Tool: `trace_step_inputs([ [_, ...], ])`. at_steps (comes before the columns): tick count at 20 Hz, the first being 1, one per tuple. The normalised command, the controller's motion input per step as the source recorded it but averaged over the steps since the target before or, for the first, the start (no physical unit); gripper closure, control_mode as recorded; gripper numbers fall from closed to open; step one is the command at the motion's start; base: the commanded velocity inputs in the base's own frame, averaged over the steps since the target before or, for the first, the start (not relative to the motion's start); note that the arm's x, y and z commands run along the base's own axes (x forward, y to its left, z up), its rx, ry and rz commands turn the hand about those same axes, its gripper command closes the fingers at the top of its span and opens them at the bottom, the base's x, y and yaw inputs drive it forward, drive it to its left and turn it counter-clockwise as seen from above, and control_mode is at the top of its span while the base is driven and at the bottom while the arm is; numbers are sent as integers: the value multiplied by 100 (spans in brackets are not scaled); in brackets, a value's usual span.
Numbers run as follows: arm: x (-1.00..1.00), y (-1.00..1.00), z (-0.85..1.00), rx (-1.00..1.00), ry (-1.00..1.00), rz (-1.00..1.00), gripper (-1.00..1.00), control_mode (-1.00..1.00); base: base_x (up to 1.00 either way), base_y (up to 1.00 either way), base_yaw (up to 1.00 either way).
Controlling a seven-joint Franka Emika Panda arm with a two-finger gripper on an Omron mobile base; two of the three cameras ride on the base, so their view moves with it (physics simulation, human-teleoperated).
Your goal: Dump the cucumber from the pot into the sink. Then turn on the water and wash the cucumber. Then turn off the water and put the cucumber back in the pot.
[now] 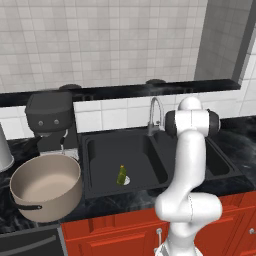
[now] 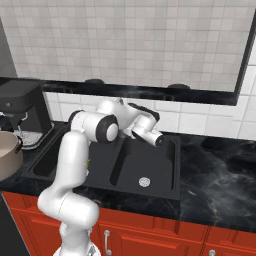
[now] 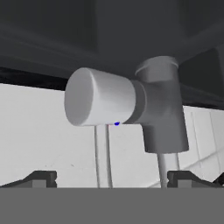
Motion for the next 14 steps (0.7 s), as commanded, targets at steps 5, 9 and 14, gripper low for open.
trace_step_inputs([
  [5,32,0,-17,0,0,-3,-100,-100,0,0,0],
  [9,30,0,-17,0,0,-4,-100,-100,0,0,0],
  [14,32,-3,-15,0,0,-4,-100,-100,0,0,0],
])
